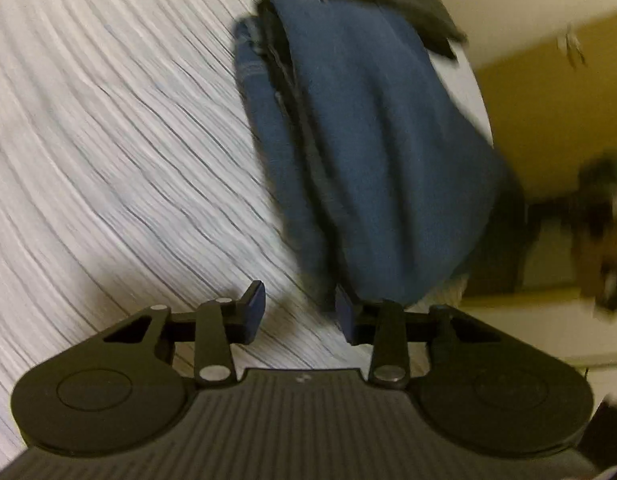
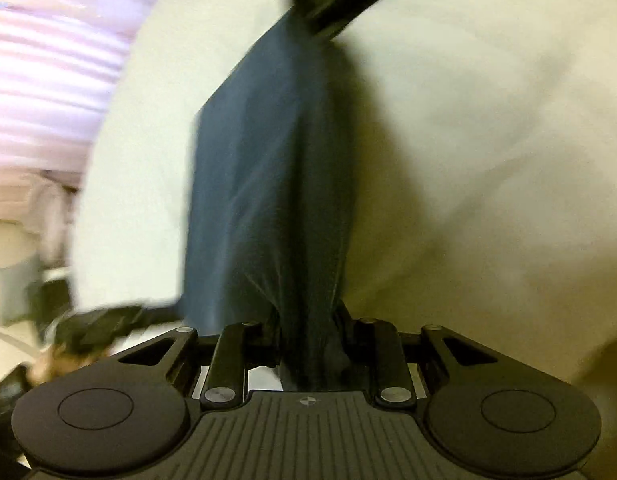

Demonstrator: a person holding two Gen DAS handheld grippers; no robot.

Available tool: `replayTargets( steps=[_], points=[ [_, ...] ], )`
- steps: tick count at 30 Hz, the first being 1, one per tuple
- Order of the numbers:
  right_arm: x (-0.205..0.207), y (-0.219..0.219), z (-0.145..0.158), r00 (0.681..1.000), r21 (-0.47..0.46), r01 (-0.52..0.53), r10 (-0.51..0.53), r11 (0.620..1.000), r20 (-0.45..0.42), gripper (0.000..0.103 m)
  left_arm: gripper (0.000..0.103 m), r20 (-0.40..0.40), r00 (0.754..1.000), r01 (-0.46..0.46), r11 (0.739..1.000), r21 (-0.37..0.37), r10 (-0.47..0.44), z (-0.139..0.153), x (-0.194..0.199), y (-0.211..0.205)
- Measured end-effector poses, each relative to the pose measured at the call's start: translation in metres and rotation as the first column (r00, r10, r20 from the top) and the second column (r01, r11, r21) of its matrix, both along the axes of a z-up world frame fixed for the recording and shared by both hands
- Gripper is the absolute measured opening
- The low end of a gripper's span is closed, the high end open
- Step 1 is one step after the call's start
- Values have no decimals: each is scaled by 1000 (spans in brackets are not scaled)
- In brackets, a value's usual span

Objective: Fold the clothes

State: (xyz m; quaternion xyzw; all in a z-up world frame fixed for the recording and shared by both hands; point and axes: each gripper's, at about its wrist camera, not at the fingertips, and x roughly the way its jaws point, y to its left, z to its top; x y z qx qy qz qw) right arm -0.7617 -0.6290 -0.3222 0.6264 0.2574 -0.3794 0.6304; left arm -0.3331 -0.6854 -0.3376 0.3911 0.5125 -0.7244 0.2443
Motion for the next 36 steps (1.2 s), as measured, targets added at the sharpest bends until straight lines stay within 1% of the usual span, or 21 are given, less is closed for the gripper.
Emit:
replayTargets(
  steps=[2,4,6,7,8,9,10,11,13,15,16,18,19,22,25,28,30,33,34,35,36],
  points=[
    [-40,-5,1,999,-37,0,-2,999,-52,23,32,8,1000,10,1000,-1,-10,0,-15,12],
    [-65,-10,-5,998,-65,1,-6,998,-70,24,32,27,1000,1,999,-36,0,4,-18,8],
    [-74,-10,-17,998,-82,-14,9,997,-57,24,33,47,999,-11,997,-76,15,9,-20,2],
    [-75,-5,-20,999,-97,-4,-1,995,-51,26,34,56,998,-16,995,-100,22,13,-20,-5],
    [-77,1,-23,999,-112,6,-11,994,-46,34,36,65,998,-18,991,-129,27,18,-20,-15],
    [-79,12,-23,998,-150,45,-52,988,-42,37,40,72,997,-18,988,-156,30,21,-21,-26],
    [-81,22,-22,995,-188,84,-92,978,-37,46,42,79,996,-18,983,-182,33,24,-22,-37],
    [-75,32,-21,987,-207,148,-158,967,-33,64,44,80,996,-18,980,-200,35,26,-23,-50],
    [-69,53,-18,957,-242,278,-290,929,-16,80,49,72,997,-20,974,-227,37,27,-27,-78],
    [-72,80,-15,919,-254,385,-393,887,20,80,52,45,999,-14,974,-227,24,22,-36,-106],
    [-71,91,-18,901,-233,431,-432,872,49,80,54,26,999,-14,975,-224,21,19,-40,-118],
    [-68,114,-25,855,-186,518,-507,835,104,80,63,-11,999,-44,980,-192,43,10,-50,-138],
    [-65,122,-34,837,-139,546,-531,826,133,80,63,-27,998,-62,984,-165,59,4,-53,-147],
    [-46,138,-48,805,-69,583,-564,809,183,80,64,-33,996,-91,993,-79,89,-16,-60,-165],
    [-31,136,-63,786,-50,599,-575,799,227,80,64,-79,989,-123,992,6,123,-28,-59,-173],
    [-26,127,-74,767,-39,616,-589,787,254,81,65,-129,977,-160,984,78,169,-34,-51,-173],
    [-28,122,-79,758,-33,626,-598,779,260,81,72,-133,975,-162,981,106,176,-43,-51,-176],
    [-36,118,-86,729,-13,652,-623,758,284,81,73,-136,974,-162,977,142,181,-57,-52,-181],
    [-35,118,-88,723,-13,659,-627,752,290,81,71,-148,972,-160,975,153,183,-62,-54,-183],
    [-33,118,-89,716,-12,665,-632,747,297,81,65,-169,969,-154,974,169,182,-66,-55,-185],
    [-35,120,-90,712,-16,668,-634,744,301,81,62,-185,965,-154,971,185,188,-70,-56,-185]
  ],
)
